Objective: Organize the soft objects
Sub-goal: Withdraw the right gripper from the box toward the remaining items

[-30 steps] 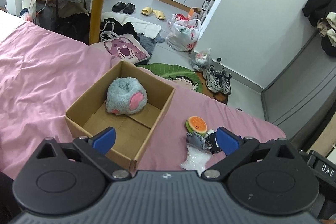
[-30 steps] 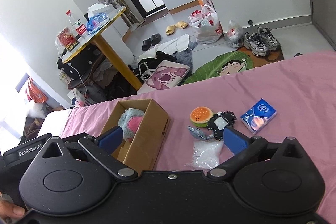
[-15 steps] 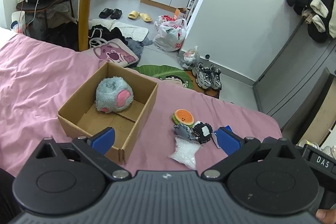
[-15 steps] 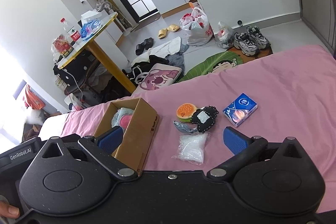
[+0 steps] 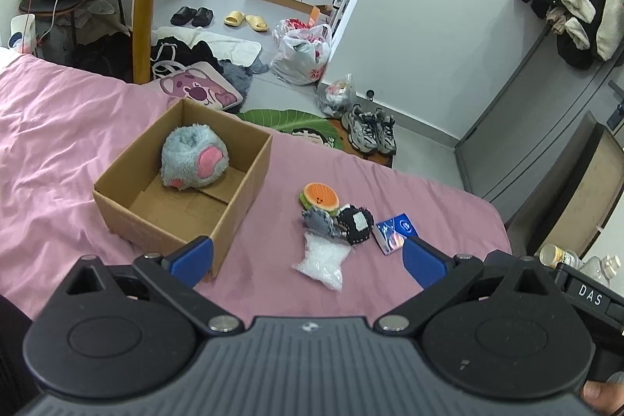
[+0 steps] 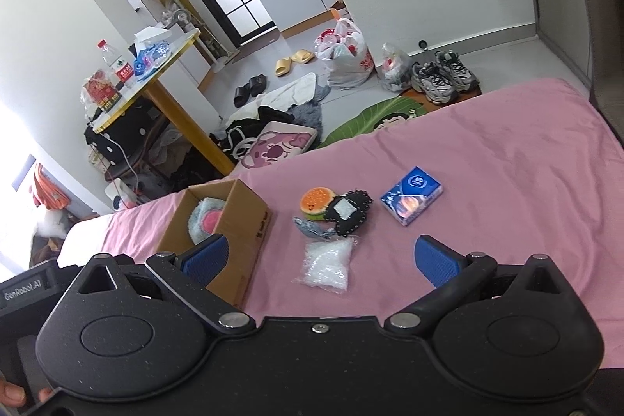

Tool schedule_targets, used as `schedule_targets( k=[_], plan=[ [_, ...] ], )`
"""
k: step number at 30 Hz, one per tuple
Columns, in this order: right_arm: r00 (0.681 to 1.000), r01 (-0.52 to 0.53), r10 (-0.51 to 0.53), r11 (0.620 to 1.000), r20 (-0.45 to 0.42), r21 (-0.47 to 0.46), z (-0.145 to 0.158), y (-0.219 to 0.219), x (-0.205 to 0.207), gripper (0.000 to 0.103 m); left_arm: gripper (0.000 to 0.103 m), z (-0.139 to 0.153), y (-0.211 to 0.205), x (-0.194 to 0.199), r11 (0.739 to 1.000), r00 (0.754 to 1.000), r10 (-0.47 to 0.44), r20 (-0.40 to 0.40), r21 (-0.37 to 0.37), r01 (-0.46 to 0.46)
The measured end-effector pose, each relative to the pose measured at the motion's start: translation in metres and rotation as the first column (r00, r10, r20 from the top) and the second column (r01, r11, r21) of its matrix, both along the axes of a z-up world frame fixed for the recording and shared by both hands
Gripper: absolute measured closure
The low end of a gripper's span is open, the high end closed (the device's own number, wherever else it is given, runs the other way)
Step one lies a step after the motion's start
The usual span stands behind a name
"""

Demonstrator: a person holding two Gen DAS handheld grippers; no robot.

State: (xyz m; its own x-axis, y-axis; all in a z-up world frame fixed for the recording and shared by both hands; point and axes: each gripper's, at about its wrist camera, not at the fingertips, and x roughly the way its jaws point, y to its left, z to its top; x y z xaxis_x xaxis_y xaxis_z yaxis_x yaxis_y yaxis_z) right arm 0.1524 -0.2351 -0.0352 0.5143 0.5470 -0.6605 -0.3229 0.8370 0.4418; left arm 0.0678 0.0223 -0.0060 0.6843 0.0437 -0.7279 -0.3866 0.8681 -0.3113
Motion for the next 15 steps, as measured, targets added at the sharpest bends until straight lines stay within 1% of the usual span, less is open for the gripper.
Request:
schedule_targets(
  k=[7, 15],
  plan=[
    [0.999, -0.025, 0.028, 0.996, 0.024, -0.091, -0.001, 0.001, -0.007, 0.000, 0.001, -0.004, -0.007, -0.001, 1.000, 0.999, -0.001, -0.045, 0.009, 0.002],
    [0.998, -0.054, 0.060, 0.987, 0.031, -0.152, -0.004, 0.003, -0.012, 0.000, 0.001, -0.011, -0.013, 0.000, 1.000, 0.997, -0.013, -0.073, 0.024, 0.015]
  ],
)
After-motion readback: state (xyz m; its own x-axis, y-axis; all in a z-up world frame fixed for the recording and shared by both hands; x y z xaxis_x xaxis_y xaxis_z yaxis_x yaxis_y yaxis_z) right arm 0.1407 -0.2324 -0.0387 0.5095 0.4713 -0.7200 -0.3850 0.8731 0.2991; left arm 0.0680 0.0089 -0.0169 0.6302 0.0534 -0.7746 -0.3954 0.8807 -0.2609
